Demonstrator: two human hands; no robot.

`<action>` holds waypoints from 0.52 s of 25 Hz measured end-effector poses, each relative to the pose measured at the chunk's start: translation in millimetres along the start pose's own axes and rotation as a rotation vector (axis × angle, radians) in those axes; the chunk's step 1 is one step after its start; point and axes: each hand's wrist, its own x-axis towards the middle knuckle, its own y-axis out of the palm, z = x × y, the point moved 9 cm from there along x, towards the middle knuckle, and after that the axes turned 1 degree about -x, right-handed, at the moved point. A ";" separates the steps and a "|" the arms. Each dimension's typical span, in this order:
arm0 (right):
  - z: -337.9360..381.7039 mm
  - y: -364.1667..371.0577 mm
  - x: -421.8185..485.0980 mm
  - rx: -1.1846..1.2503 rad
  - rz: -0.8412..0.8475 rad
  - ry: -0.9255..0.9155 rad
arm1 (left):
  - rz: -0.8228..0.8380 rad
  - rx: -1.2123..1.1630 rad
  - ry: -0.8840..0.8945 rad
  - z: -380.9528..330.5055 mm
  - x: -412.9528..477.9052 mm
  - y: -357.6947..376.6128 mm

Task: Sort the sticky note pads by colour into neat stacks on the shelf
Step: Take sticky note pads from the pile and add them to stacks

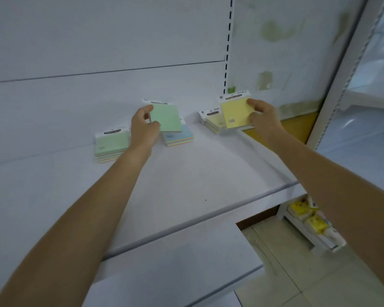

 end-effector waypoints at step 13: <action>-22.8 60.3 78.5 -0.411 0.268 -0.025 | -0.153 -0.007 -0.008 -0.7 23.1 -4.6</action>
